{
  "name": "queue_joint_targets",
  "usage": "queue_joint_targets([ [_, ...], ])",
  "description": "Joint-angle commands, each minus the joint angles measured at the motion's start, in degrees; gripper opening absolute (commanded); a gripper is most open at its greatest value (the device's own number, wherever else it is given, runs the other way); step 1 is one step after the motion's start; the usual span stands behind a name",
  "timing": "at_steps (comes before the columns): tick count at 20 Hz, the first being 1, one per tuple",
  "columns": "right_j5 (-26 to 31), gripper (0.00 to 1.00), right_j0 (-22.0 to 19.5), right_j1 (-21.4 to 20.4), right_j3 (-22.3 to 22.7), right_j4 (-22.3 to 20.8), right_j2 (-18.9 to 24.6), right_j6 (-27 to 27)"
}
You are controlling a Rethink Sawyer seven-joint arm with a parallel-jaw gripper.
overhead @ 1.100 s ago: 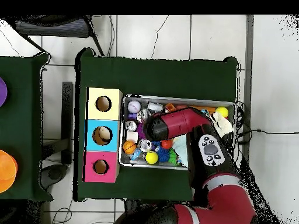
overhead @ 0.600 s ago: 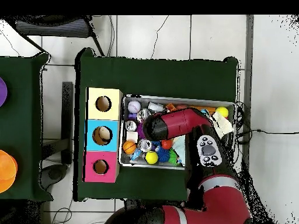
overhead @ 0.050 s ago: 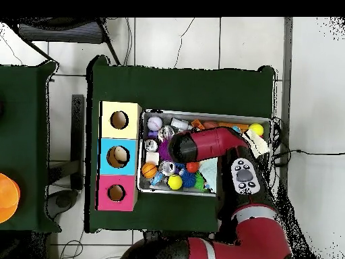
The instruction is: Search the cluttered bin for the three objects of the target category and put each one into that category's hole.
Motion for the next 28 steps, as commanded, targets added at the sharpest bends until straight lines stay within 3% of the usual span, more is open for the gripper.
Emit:
queue_joint_targets([
  [1,0.4,0.0,-1.8,4.1,-1.5,2.9,0.8,9.9],
  [6,1.9,0.0,-2.3,5.3,-1.7,4.8,1.3,9.0],
  [7,1.5,1.0,-2.4,5.3,-1.5,5.5,1.1,8.8],
  [16,-1.9,1.0,-3.9,4.0,2.2,6.4,2.7,8.2],
  [19,-0.8,1.0,-4.4,5.1,1.0,7.1,3.3,7.0],
  [28,0.1,1.0,-5.0,2.4,3.5,9.1,4.0,6.4],
])
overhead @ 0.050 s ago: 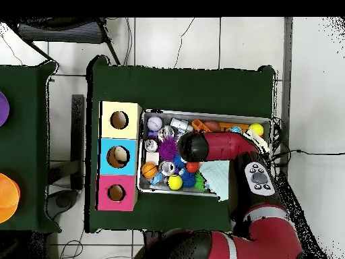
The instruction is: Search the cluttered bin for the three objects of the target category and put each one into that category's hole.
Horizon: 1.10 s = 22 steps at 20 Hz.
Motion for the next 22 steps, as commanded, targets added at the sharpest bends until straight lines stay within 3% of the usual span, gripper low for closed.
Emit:
queue_joint_targets([
  [1,-0.1,1.0,-1.6,0.5,3.0,1.8,4.0,6.5],
  [12,-0.2,1.0,-1.7,-0.8,4.8,2.1,3.8,6.8],
  [18,1.0,1.0,-0.5,-4.7,6.9,3.2,3.6,7.7],
  [22,0.5,1.0,-0.4,-4.9,7.4,3.4,3.5,7.9],
])
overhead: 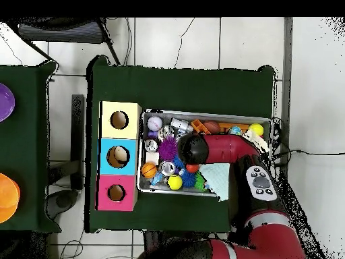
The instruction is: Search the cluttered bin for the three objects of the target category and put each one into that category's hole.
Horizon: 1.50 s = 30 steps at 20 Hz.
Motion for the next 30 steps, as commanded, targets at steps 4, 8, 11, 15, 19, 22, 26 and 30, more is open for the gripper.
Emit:
queue_joint_targets([
  [4,0.0,1.0,-0.5,-1.8,4.8,2.7,3.8,7.9],
  [8,-2.3,1.0,-1.6,1.0,4.5,2.9,4.7,7.8],
  [11,-4.6,1.0,-2.3,3.0,4.7,2.9,5.2,8.2],
  [15,-7.4,1.0,-2.1,5.0,4.8,3.0,4.8,9.8],
  [19,-8.4,1.0,-1.6,5.3,5.5,3.5,4.5,10.7],
  [22,-8.2,1.0,-1.1,5.2,5.7,3.8,3.9,10.9],
  [26,-7.8,1.0,-0.3,4.5,6.8,4.2,3.0,11.7],
  [30,-7.2,1.0,0.6,3.4,7.9,4.7,2.2,12.5],
])
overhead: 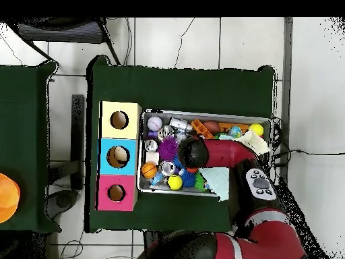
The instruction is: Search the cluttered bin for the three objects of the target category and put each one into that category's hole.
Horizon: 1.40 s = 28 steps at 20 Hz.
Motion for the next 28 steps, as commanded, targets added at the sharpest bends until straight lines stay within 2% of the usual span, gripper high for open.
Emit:
queue_joint_targets([
  [1,-1.3,1.0,1.4,1.1,6.3,2.6,2.3,12.4],
  [8,1.5,1.0,2.4,-3.4,9.4,4.4,1.6,12.7],
  [12,0.6,1.0,2.2,-3.4,9.9,5.1,1.8,12.2],
  [20,-4.0,1.0,1.6,-0.7,9.2,4.9,2.4,12.0],
  [23,-8.5,1.0,1.7,2.0,7.1,4.2,3.0,12.2],
  [28,-12.1,1.0,1.5,6.0,4.7,5.0,4.0,12.3],
])
